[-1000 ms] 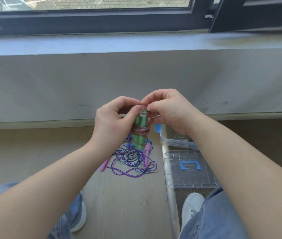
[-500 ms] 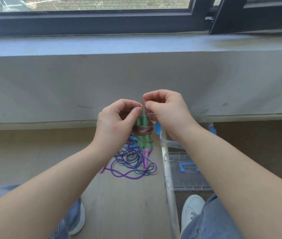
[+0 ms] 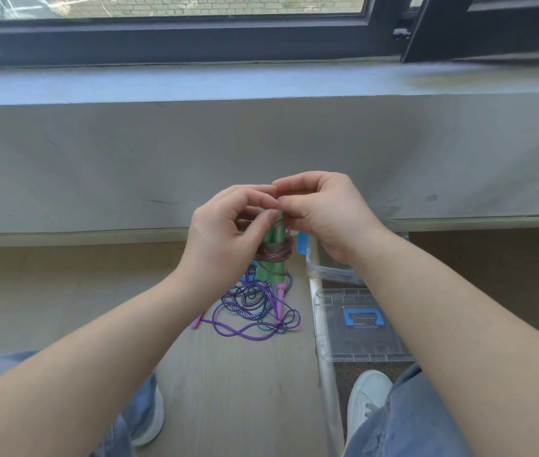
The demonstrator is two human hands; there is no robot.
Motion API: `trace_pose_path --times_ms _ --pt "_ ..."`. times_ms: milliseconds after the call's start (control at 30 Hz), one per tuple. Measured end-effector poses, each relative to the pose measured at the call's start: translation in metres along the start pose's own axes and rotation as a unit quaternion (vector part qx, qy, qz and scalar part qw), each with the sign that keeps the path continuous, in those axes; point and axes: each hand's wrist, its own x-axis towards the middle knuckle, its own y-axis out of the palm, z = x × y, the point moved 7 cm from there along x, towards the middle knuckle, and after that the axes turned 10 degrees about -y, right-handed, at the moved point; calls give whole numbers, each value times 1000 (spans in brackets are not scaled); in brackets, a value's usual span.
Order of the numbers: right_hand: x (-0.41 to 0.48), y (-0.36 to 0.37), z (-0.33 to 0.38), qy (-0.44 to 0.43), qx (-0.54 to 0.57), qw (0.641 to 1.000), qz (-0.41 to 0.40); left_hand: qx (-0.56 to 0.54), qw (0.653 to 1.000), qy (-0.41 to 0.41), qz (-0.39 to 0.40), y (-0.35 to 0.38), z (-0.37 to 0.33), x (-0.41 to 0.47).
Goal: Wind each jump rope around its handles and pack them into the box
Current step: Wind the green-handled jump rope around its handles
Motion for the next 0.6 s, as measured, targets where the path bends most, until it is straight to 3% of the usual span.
trace_pose_path --times_ms 233,400,600 --pt "0 -6 3 0 -69 998 0 15 999 -25 -14 -4 2 3" --pt "1 -9 2 14 -35 999 -35 -6 998 -57 14 -1 4 3" --pt "2 -15 0 8 -109 993 -54 22 998 -49 40 3 4 3"
